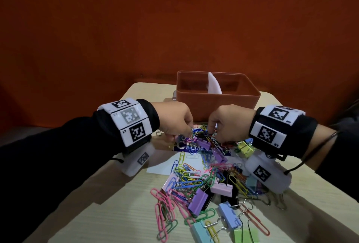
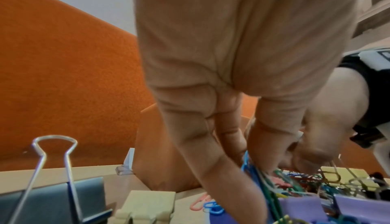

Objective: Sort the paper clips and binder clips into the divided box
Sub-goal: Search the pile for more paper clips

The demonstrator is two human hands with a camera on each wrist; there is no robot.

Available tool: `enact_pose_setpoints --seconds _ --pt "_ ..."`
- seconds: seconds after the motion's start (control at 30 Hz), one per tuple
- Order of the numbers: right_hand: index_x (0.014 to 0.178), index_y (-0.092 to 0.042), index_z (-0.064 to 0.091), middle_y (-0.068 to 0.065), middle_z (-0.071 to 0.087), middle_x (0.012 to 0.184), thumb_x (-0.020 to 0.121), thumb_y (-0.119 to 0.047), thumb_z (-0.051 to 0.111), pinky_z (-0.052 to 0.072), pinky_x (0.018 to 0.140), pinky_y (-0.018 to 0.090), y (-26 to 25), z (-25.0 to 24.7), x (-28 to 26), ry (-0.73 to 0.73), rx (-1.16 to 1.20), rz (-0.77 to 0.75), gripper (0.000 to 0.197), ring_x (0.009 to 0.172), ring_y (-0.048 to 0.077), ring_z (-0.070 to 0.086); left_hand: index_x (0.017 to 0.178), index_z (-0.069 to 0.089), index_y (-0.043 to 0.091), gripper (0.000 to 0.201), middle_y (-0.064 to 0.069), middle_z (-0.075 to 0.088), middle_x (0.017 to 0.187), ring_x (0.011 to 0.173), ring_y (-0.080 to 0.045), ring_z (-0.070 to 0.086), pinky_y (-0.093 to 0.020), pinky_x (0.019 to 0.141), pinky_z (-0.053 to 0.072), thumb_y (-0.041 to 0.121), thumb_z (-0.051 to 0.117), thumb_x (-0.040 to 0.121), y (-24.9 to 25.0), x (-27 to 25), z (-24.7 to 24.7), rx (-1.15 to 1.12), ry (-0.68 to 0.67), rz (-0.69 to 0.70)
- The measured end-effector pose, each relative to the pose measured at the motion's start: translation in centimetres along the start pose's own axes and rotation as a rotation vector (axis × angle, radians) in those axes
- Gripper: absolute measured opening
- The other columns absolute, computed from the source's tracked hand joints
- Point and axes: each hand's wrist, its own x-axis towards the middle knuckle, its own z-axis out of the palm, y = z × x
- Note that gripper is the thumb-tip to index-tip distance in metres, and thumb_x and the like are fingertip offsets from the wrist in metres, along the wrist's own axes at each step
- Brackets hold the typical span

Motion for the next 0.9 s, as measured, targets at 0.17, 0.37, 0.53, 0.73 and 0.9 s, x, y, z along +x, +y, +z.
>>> enact_pose_setpoints --seconds 0.17,0.37,0.53,0.73,0.9 --pt "0.097 -0.022 0.067 -0.014 0.051 0.067 0.066 -0.034 0.083 0.041 0.062 0.023 -0.8 0.4 0.3 -0.026 -0.092 -0.004 0.037 0.076 0.014 0.053 0.090 0.069 0.004 0.014 -0.011 0.074 0.081 0.060 -0.013 0.066 -0.022 0.058 0.057 0.015 0.060 0.092 0.0 0.1 0.3 -0.056 -0.044 -0.002" --pt "0.087 -0.019 0.071 -0.013 0.056 0.067 0.071 -0.012 0.075 0.044 0.063 0.020 -1.0 0.3 0.7 -0.020 -0.097 -0.001 0.018 0.073 0.012 0.057 0.083 0.069 0.009 0.012 -0.009 0.076 0.084 0.076 -0.022 0.073 -0.024 0.063 0.057 0.014 0.060 0.090 -0.2 -0.3 0.4 -0.075 -0.043 0.021" --pt "0.082 -0.015 0.074 -0.010 0.063 0.066 0.073 -0.005 0.069 0.052 0.062 0.024 -0.4 -0.1 0.2 -0.006 0.023 0.001 0.014 0.067 0.011 0.061 0.088 0.070 0.005 0.013 -0.011 0.075 0.085 0.074 -0.021 0.070 -0.029 0.069 0.058 0.013 0.060 0.091 -0.8 -0.3 0.4 -0.099 -0.046 0.013" --pt "0.083 -0.024 0.067 -0.013 0.055 0.067 0.074 -0.015 0.073 0.052 0.070 0.029 -0.6 0.3 0.0 0.038 0.067 -0.011 0.015 0.074 0.015 0.059 0.084 0.070 0.010 0.012 -0.010 0.075 0.083 0.069 -0.018 0.068 -0.030 0.070 0.058 0.015 0.061 0.089 -1.0 -0.3 0.3 -0.119 -0.036 0.015" --pt "0.092 -0.018 0.067 -0.011 0.056 0.069 0.062 -0.036 0.085 0.047 0.065 0.027 -1.4 0.4 0.4 -0.009 -0.021 -0.018 0.040 0.070 0.012 0.054 0.089 0.071 0.008 0.013 -0.013 0.075 0.085 0.065 -0.018 0.065 -0.035 0.072 0.058 0.017 0.062 0.089 -1.0 -0.3 0.4 -0.076 -0.025 0.029"
